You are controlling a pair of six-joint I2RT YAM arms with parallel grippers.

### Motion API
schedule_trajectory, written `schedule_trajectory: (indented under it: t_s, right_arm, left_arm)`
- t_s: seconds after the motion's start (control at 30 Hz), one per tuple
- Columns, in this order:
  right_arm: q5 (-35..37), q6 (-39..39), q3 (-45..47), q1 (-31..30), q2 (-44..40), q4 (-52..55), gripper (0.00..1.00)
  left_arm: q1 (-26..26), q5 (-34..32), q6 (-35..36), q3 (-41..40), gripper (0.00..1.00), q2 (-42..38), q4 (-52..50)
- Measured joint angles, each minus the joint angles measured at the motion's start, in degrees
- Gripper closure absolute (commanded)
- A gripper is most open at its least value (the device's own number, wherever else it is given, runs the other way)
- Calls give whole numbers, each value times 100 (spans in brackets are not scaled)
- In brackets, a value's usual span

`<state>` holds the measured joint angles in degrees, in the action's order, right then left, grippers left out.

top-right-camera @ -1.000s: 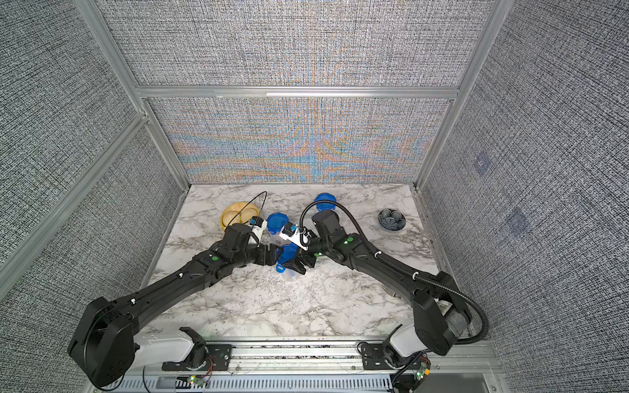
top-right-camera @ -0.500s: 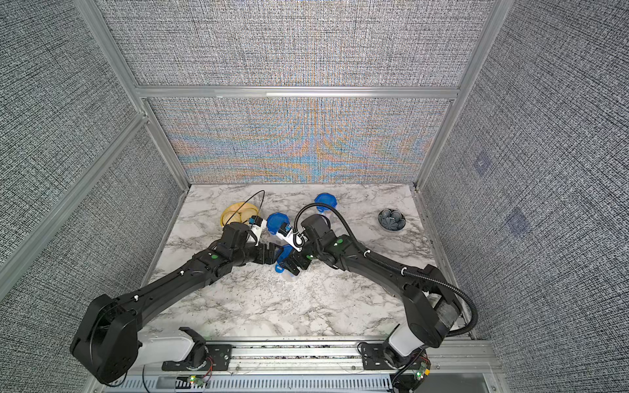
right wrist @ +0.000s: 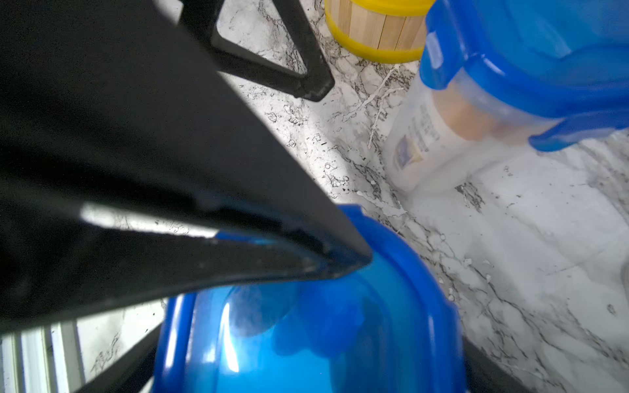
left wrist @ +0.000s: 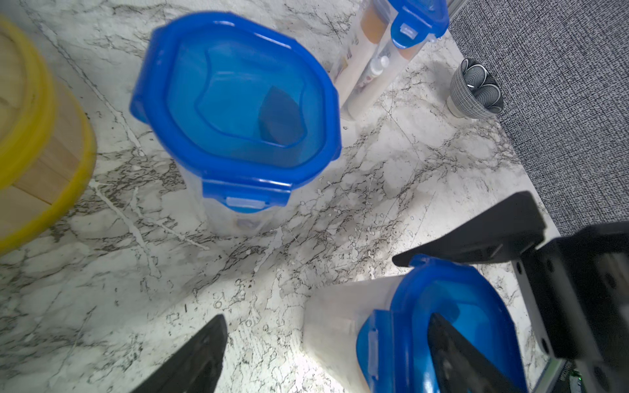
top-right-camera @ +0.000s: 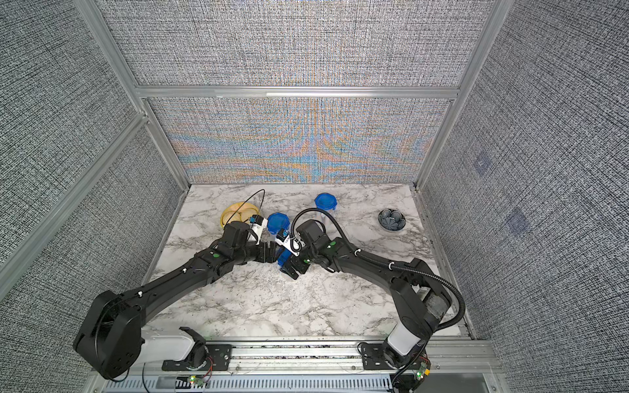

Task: Pack away toiletry kits
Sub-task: Close the fastener on the container.

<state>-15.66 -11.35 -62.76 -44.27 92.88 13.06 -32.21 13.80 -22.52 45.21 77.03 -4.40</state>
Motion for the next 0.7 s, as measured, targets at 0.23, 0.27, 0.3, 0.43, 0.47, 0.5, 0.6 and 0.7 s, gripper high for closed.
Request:
schedule_trajectory:
  t_s: [0.23, 0.27, 0.3, 0.43, 0.47, 0.5, 0.6, 0.7]
  right_arm:
    - [-4, 31, 94, 35, -118, 15, 20]
    - [-4, 28, 94, 39, -120, 26, 22]
    - [-4, 26, 92, 42, -125, 35, 23]
    - [-20, 9, 92, 50, -129, 42, 22]
    - [-28, -7, 92, 59, -129, 42, 12]
    - [-35, -9, 92, 66, -129, 42, 7]
    - [-111, -55, 92, 127, -144, 39, 1]
    - [-240, -81, 129, 208, -350, 11, 1]
  left_arm:
    - [9, 203, 76, 186, 11, 203, -52]
    - [11, 232, 90, 225, 11, 227, -105]
    - [11, 249, 101, 249, 11, 238, -138]
    - [15, 284, 107, 297, 11, 256, -234]
    - [15, 284, 107, 299, 11, 256, -245]
    - [13, 284, 107, 304, 11, 256, -249]
    - [9, 280, 105, 356, 11, 289, -282]
    - [9, 269, 120, 452, 11, 343, -369]
